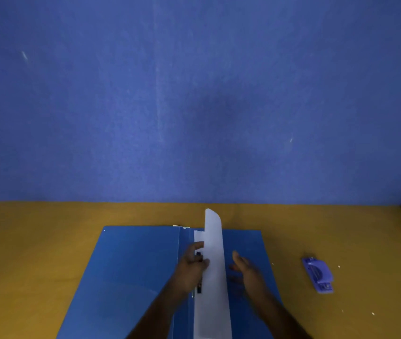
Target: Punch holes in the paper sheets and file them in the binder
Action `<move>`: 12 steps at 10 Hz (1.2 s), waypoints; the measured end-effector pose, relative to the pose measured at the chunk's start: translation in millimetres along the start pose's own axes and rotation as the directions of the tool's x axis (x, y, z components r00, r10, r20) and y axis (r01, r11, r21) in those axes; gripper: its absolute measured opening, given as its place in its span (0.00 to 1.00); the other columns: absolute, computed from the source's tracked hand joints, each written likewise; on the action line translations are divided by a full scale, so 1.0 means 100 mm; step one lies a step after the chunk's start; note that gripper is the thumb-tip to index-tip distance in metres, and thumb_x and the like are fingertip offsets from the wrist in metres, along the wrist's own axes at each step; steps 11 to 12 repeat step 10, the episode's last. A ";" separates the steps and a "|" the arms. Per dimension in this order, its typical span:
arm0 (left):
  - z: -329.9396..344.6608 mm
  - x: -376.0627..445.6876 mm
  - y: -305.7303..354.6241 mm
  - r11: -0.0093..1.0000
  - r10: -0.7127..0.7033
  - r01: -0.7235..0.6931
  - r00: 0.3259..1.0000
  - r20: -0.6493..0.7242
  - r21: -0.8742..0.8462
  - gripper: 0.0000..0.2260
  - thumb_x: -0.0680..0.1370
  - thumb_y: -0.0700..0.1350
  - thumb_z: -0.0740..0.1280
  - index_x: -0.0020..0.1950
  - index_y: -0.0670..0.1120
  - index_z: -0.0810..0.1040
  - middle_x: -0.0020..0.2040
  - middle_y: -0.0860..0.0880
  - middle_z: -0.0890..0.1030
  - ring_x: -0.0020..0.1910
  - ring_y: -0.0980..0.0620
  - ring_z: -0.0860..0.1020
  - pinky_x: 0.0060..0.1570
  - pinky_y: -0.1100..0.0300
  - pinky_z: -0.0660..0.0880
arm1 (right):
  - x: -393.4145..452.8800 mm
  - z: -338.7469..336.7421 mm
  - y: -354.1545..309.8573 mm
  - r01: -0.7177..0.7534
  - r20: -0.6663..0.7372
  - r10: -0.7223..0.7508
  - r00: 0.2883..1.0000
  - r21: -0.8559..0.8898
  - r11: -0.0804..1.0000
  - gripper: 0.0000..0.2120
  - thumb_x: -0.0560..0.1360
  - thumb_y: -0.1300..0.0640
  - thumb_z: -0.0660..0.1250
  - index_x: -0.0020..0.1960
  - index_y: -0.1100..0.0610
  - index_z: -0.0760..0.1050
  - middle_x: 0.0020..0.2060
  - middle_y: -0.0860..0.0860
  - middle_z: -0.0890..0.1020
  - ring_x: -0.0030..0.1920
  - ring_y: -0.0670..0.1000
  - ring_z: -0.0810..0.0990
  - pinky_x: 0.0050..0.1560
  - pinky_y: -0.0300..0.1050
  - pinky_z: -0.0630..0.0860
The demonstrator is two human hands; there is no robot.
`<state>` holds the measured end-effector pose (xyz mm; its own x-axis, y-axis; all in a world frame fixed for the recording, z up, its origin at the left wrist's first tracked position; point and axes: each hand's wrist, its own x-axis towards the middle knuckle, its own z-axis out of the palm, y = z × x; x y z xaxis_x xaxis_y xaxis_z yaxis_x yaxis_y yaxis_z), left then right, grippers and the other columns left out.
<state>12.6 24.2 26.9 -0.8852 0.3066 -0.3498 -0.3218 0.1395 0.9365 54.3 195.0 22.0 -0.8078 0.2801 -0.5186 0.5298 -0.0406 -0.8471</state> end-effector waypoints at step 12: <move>0.06 0.02 -0.33 0.860 0.226 -0.200 0.974 0.001 0.470 0.16 0.70 0.52 0.75 0.56 0.52 0.79 0.45 0.57 0.80 0.38 0.62 0.77 0.45 0.60 0.81 | 0.41 -0.54 0.29 -0.054 -0.300 -0.284 0.911 -0.769 0.637 0.28 0.69 0.39 0.69 0.63 0.53 0.74 0.59 0.54 0.78 0.60 0.55 0.77 0.58 0.49 0.74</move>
